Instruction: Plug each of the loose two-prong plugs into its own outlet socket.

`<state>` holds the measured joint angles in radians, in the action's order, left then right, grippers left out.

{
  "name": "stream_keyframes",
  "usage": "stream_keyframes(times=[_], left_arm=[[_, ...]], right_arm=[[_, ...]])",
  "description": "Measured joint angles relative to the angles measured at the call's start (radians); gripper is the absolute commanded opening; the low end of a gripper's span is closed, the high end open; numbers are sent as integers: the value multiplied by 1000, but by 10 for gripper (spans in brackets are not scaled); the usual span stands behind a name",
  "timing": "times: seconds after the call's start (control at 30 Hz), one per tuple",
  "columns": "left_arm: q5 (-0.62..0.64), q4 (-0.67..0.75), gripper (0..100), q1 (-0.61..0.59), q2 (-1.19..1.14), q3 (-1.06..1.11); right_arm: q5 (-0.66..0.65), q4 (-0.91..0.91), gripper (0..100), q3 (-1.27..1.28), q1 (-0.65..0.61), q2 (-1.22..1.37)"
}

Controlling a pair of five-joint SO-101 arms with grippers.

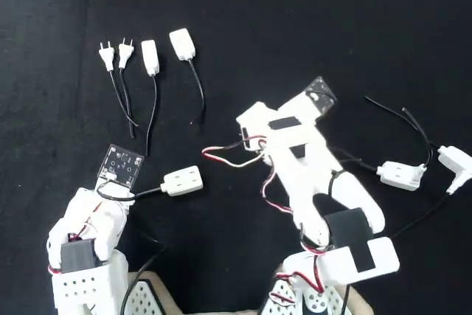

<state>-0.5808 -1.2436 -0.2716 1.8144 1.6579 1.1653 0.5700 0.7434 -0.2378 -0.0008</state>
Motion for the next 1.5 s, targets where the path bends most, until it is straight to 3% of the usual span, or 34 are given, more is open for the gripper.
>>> stream_keyframes(times=[0.27,0.37,0.53,0.8,0.9,1.1,1.2,1.5], left_arm=[[0,0,91,0,0,0],[0,0,91,0,0,0],[0,0,91,0,2,0],[0,0,91,0,2,0],[0,0,91,0,2,0],[0,0,91,0,2,0],[0,0,91,0,2,0],[0,0,91,0,2,0]], right_arm=[[-25,6,116,-20,20,58],[-68,6,64,-17,23,71],[-114,103,64,-75,25,75],[-201,465,64,-264,12,80],[-201,499,106,-307,14,80],[-112,502,358,-353,15,81],[-77,499,425,-353,15,86],[8,273,352,-293,12,207]])
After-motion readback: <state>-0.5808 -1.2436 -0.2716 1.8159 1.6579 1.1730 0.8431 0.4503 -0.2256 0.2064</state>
